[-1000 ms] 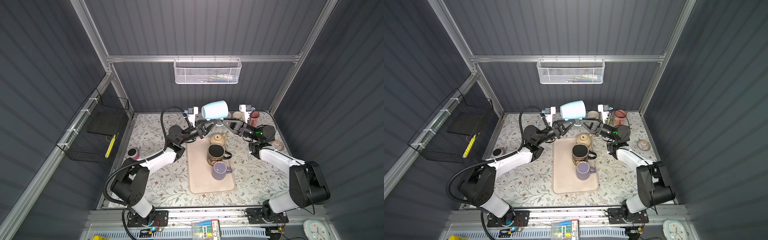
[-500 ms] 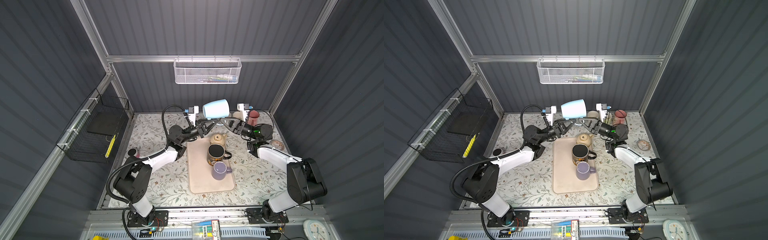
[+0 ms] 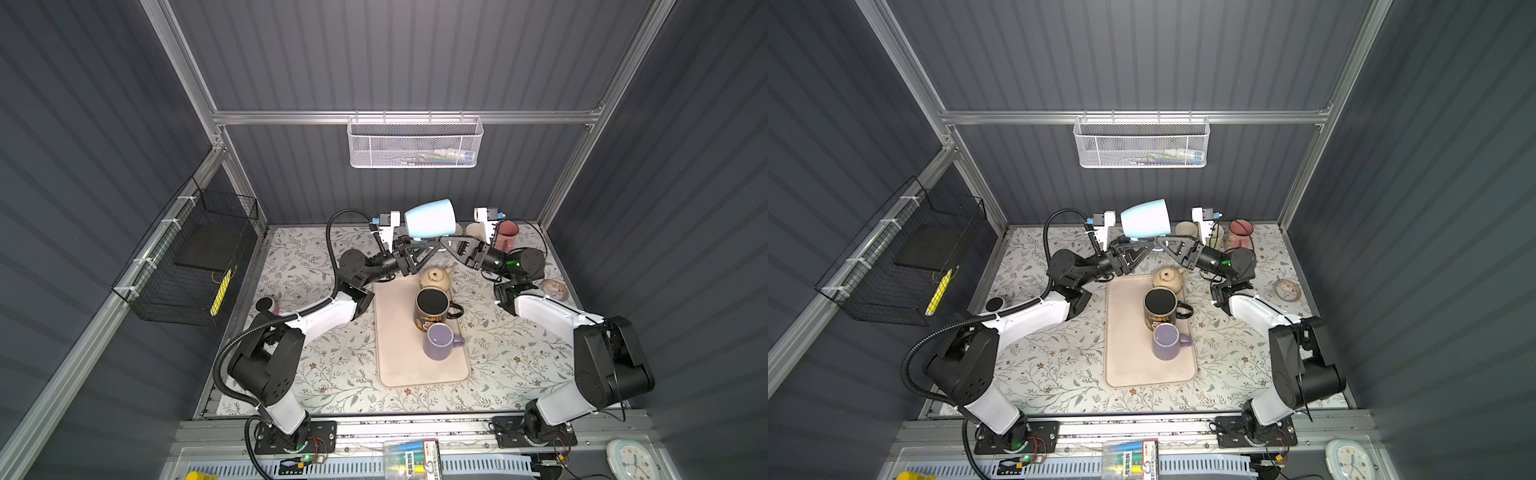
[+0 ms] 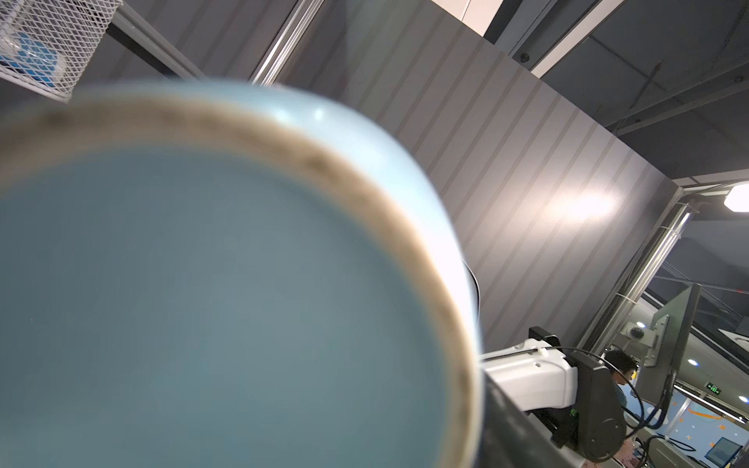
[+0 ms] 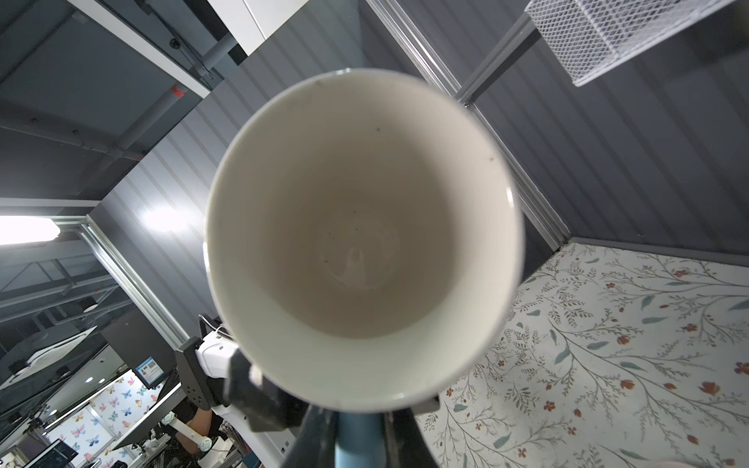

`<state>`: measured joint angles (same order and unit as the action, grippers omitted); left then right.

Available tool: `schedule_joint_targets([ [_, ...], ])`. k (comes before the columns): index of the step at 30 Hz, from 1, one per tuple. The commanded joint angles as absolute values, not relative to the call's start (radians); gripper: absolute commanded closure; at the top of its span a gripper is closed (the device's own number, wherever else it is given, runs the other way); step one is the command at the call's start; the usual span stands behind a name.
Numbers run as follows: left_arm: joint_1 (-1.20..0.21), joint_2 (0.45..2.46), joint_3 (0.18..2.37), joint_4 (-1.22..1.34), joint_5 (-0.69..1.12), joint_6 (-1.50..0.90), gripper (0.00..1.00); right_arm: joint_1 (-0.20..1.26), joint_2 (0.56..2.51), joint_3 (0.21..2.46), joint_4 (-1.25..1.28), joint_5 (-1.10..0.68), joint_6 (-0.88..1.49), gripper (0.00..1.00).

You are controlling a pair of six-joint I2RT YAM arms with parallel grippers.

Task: Turn the mug right side up
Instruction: Place the mug at the top-center of the table.

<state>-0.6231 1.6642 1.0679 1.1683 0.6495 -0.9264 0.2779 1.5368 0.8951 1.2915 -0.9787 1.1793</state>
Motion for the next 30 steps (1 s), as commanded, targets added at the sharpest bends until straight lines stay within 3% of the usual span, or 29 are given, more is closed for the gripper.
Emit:
schedule_joint_targets([
  [1, -0.628, 1.617, 1.078, 1.077, 0.666, -0.840, 0.00, 0.282, 1.467, 0.890, 1.278, -0.931, 1.096, 1.00],
  [13, -0.621, 1.460, 0.982, 0.728, 0.585, -0.584, 0.00, 0.267, 1.398, 0.915, 1.032, -0.889, 0.965, 1.00],
  [24, -0.621, 1.279, 1.028, -0.019, 0.271, -0.268, 0.00, 0.275, 1.362, 1.086, 0.417, -0.762, 0.619, 1.00],
  [30, -0.621, 1.271, 1.049, -0.202, 0.191, -0.247, 0.00, 0.294, 1.398, 1.228, 0.128, -0.626, 0.429, 1.00],
])
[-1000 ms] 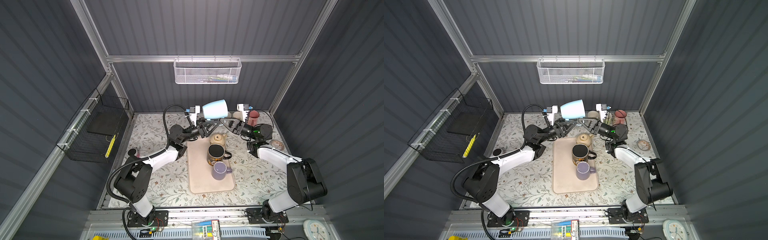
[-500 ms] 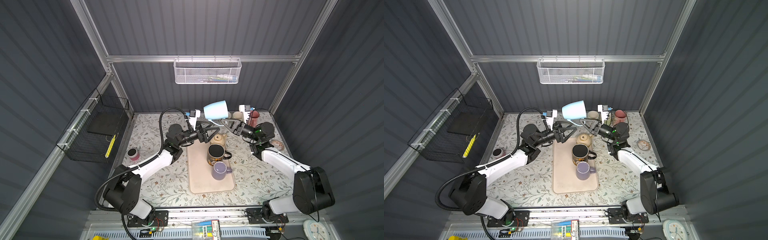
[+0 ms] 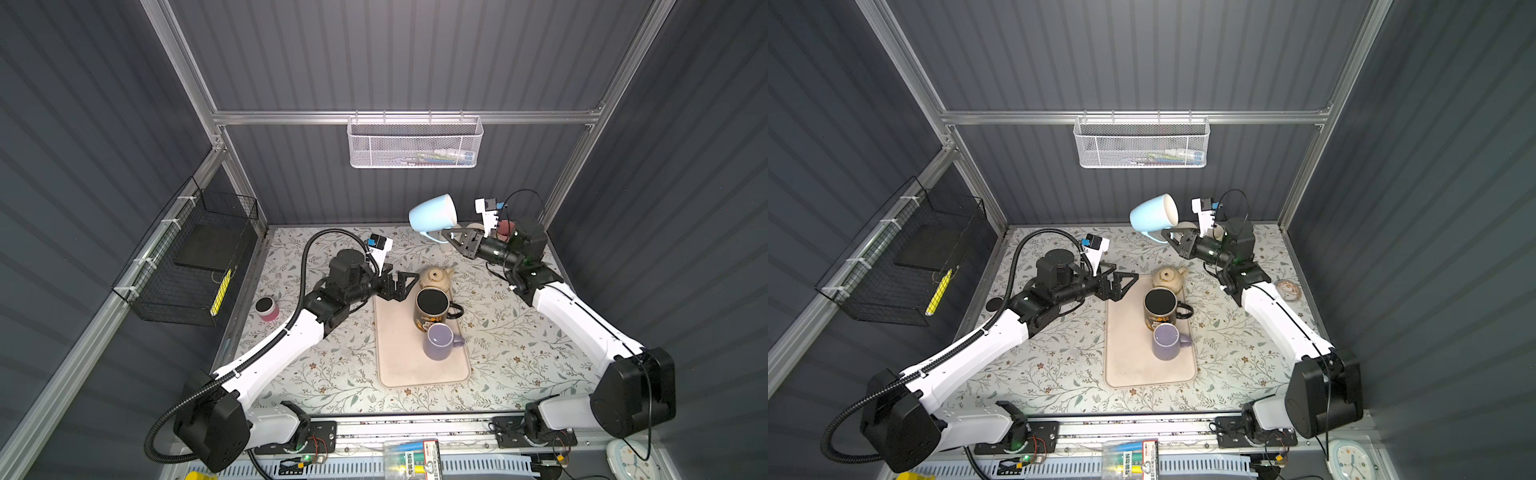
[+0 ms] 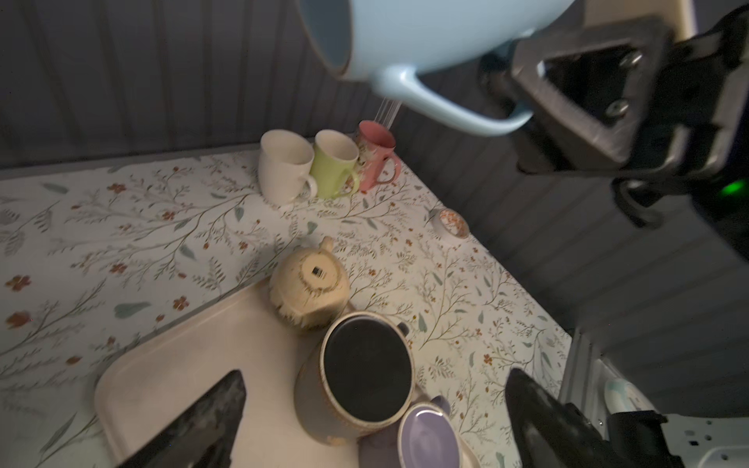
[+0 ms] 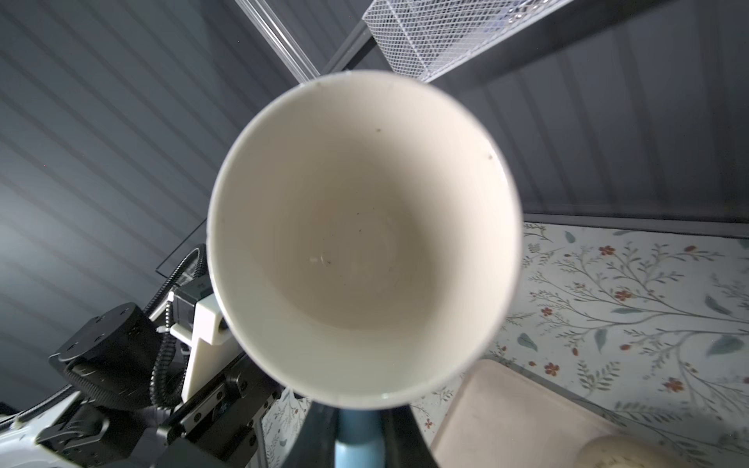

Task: Turn the mug right side up
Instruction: Place the mug at the top-center of the table.

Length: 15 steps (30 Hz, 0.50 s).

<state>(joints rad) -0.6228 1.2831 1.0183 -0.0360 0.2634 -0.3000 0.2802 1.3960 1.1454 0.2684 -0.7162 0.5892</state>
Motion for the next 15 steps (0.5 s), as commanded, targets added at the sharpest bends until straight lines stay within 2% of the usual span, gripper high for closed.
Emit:
schedule_joint_targets([
  [1, -0.621, 1.265, 1.045, -0.213, 0.178, -0.244, 0.00, 0.300, 1.408, 1.252, 0.088, -0.605, 0.404, 1.00],
  [9, -0.621, 1.238, 1.043, -0.351, 0.093, -0.222, 0.00, 0.365, 1.550, 1.487, -0.239, -0.353, 0.246, 1.00],
  [15, -0.621, 1.255, 1.066, -0.461, 0.029, -0.211, 0.00, 0.436, 1.703, 1.672, -0.382, -0.136, 0.198, 1.00],
])
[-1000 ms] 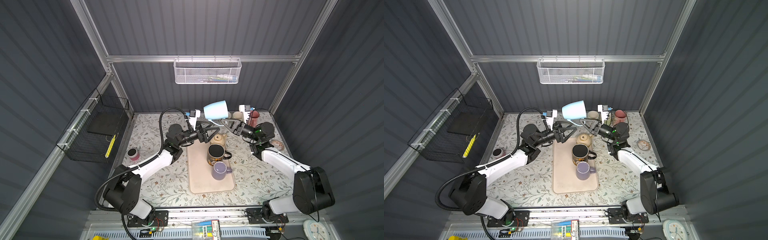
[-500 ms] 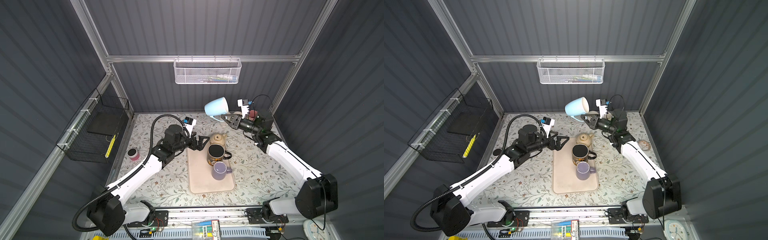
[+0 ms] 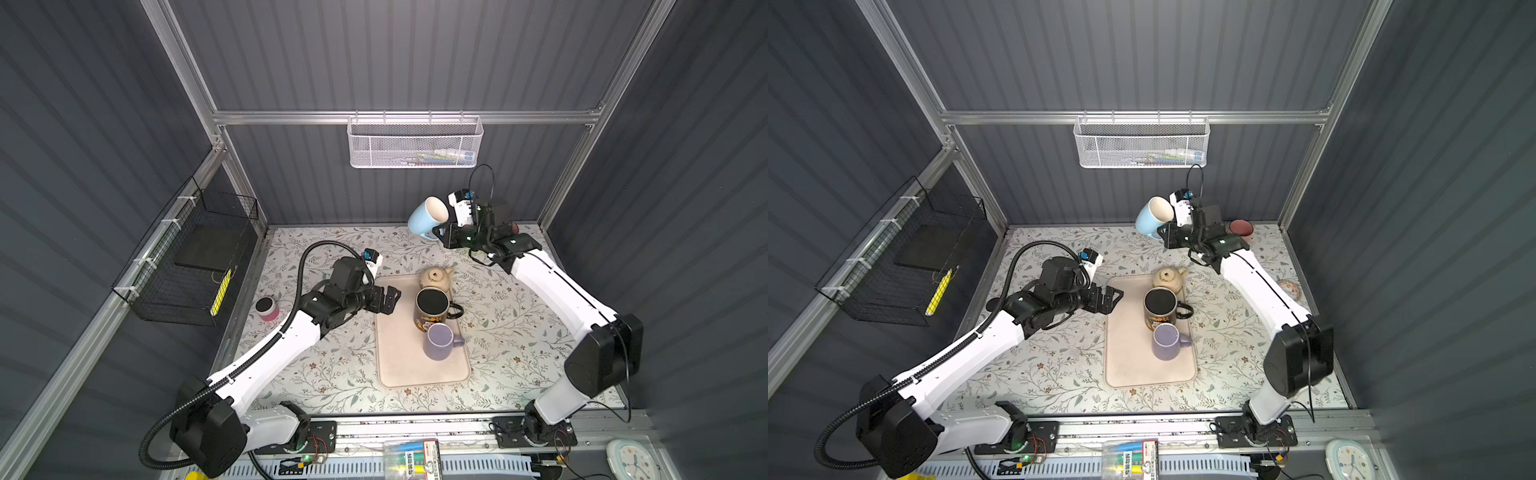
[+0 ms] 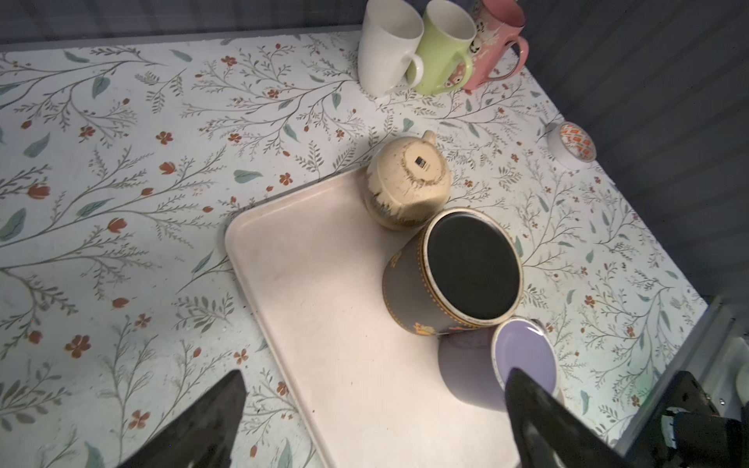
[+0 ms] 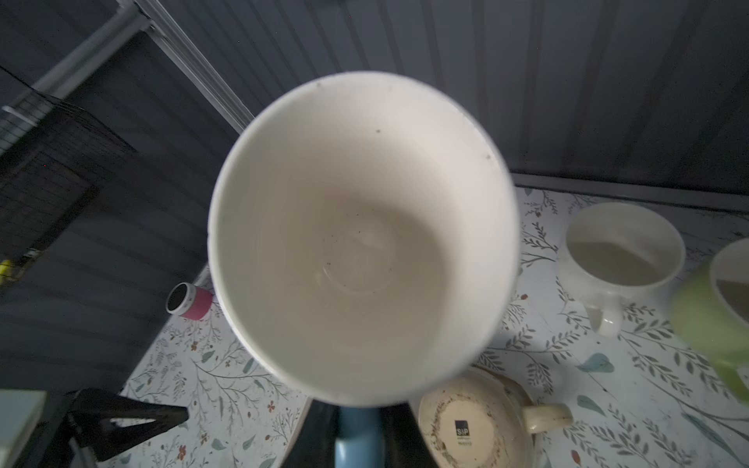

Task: Turn the mug right side up
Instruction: Place the mug at the top-center of the table.

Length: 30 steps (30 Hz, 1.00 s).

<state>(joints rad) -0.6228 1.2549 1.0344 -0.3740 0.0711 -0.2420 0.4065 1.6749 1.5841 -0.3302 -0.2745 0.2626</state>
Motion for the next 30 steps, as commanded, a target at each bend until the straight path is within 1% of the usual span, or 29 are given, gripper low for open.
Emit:
schedule_joint_targets([
  [1, -0.621, 1.252, 1.061, -0.463, 0.026, -0.207, 0.00, 0.444, 1.726, 1.696, -0.383, -0.110, 0.194, 1.00],
  [5, -0.620, 1.240, 1.040, -0.477, 0.009, -0.192, 0.00, 0.469, 1.833, 1.815, -0.463, -0.018, 0.190, 1.00],
  [14, -0.621, 1.217, 0.991, -0.488, -0.005, -0.186, 0.00, 0.494, 2.031, 2.006, -0.511, 0.114, 0.185, 1.00],
  [20, -0.621, 1.218, 0.960, -0.480, 0.003, -0.181, 0.00, 0.508, 2.149, 2.122, -0.526, 0.186, 0.175, 1.00],
  [30, -0.621, 1.221, 0.932, -0.474, 0.003, -0.164, 0.00, 0.508, 2.317, 2.292, -0.570, 0.248, 0.153, 1.00],
])
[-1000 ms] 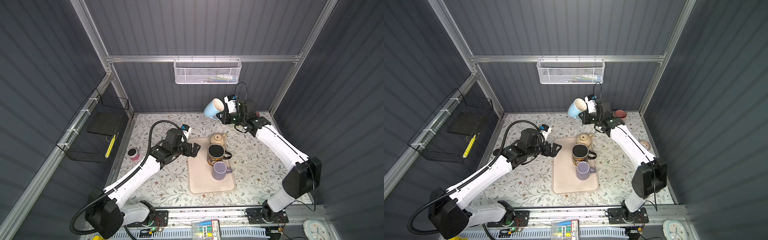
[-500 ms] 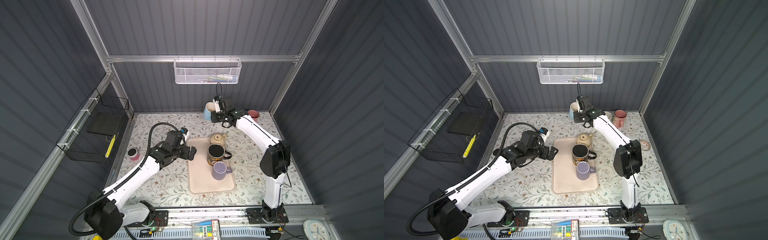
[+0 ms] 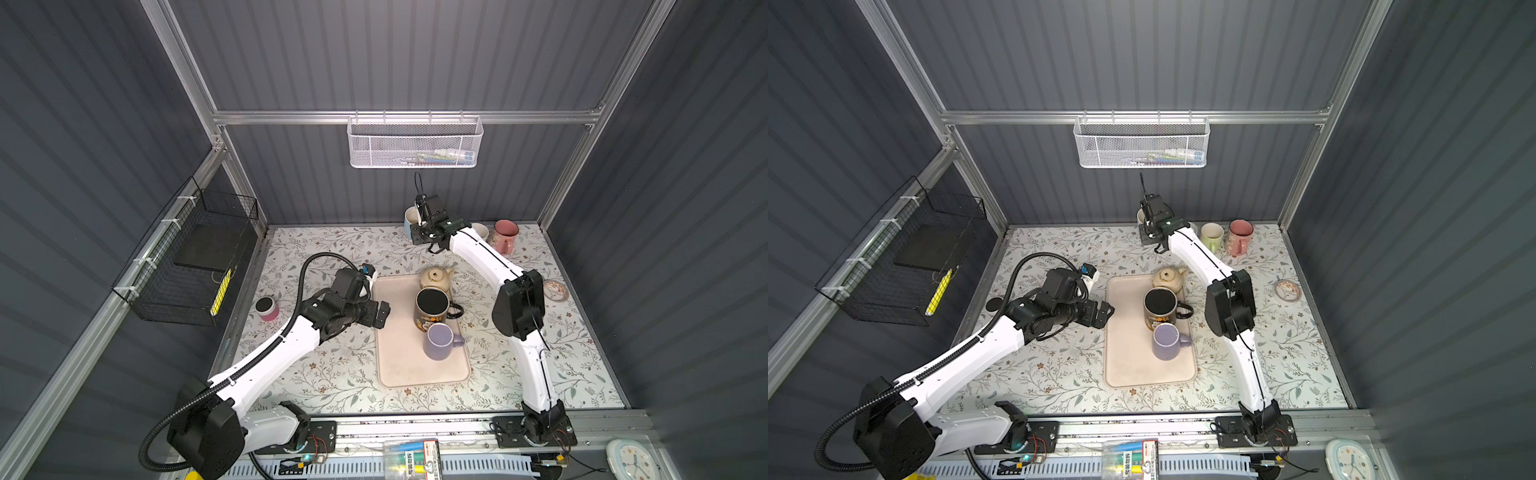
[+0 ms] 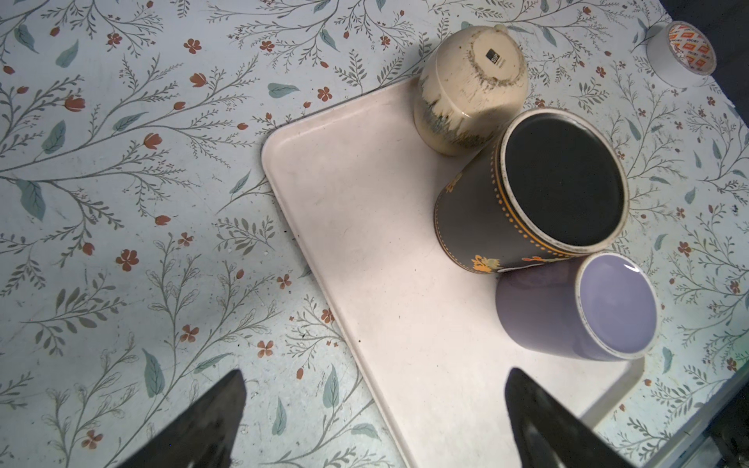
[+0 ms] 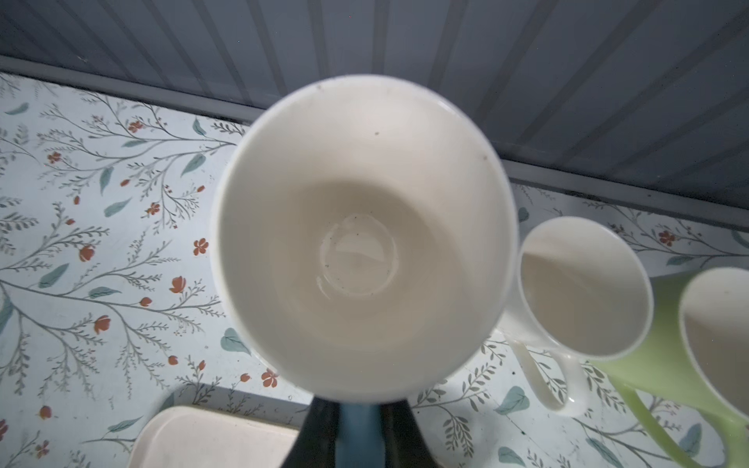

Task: Turn the mug right side up
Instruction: Place the mug at the top-center of the table.

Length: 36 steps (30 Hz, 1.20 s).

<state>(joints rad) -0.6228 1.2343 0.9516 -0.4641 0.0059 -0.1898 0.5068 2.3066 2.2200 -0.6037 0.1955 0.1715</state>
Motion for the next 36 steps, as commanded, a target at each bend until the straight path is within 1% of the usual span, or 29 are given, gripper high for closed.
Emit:
schedule_joint_targets([
  [1, -0.621, 1.225, 0.932, -0.474, 0.006, -0.163, 0.00, 0.507, 2.334, 2.311, -0.576, 0.252, 0.150, 1.00],
  [13, -0.621, 1.256, 0.937, -0.469, 0.023, -0.156, 0.00, 0.466, 2.467, 2.438, -0.627, 0.242, 0.169, 1.00],
  [26, -0.621, 1.266, 0.940, -0.467, 0.025, -0.154, 0.00, 0.454, 2.525, 2.445, -0.625, 0.238, 0.166, 1.00],
  [36, -0.621, 1.267, 0.947, -0.476, 0.028, -0.154, 0.00, 0.446, 2.539, 2.445, -0.624, 0.225, 0.166, 0.90],
])
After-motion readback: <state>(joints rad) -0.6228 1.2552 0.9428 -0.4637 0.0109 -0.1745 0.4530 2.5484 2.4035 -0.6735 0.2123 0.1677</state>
